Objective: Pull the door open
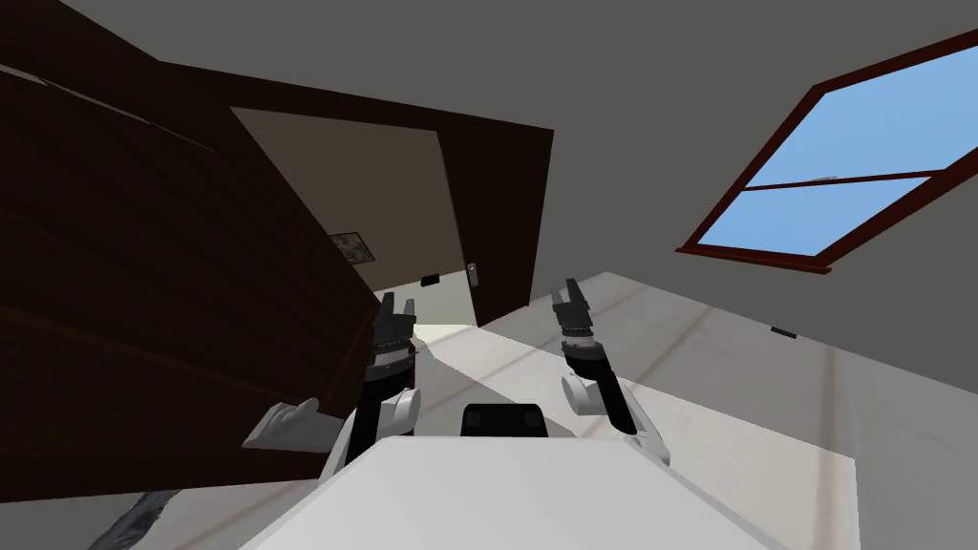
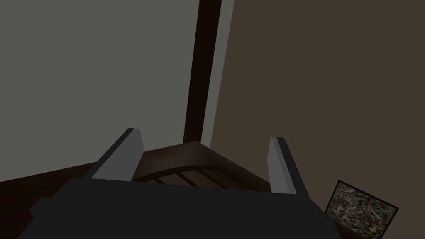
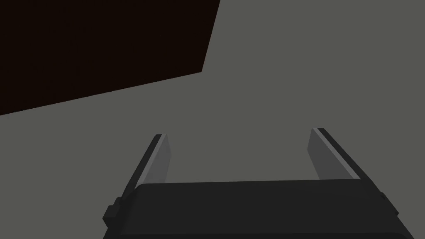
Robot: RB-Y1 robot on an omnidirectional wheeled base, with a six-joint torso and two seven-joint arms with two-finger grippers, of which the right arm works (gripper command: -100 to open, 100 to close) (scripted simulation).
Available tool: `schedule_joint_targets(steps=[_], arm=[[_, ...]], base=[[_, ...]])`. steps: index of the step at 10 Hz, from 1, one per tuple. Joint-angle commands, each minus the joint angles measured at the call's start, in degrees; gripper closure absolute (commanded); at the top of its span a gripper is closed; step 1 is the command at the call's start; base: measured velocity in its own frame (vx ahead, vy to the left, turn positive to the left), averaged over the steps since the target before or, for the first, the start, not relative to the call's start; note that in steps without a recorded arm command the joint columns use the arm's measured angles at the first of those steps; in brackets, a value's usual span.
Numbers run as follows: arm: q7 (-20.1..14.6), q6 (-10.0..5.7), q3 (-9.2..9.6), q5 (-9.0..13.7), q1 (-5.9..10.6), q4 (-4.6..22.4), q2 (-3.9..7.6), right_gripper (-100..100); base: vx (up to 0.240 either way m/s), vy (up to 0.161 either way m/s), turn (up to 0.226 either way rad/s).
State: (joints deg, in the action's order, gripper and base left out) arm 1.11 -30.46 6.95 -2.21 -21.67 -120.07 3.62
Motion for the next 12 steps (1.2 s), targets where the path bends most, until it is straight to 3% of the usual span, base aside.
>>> schedule_joint_targets(steps=[1, 2, 12], arm=[[-0.9, 0.05, 1.12, 0.3, 1.22, 2.0, 0.60, -100], [-1.6, 0.16, 2.25, 0.5, 2.69, 4.2, 1.07, -100], [-5.7, 0.79, 8.53, 1.9, 10.90, 16.0, 3.38, -100]], base=[[0.115, 0.056, -0.067], [0.144, 0.055, -0.087], [0.102, 0.049, -0.066]])
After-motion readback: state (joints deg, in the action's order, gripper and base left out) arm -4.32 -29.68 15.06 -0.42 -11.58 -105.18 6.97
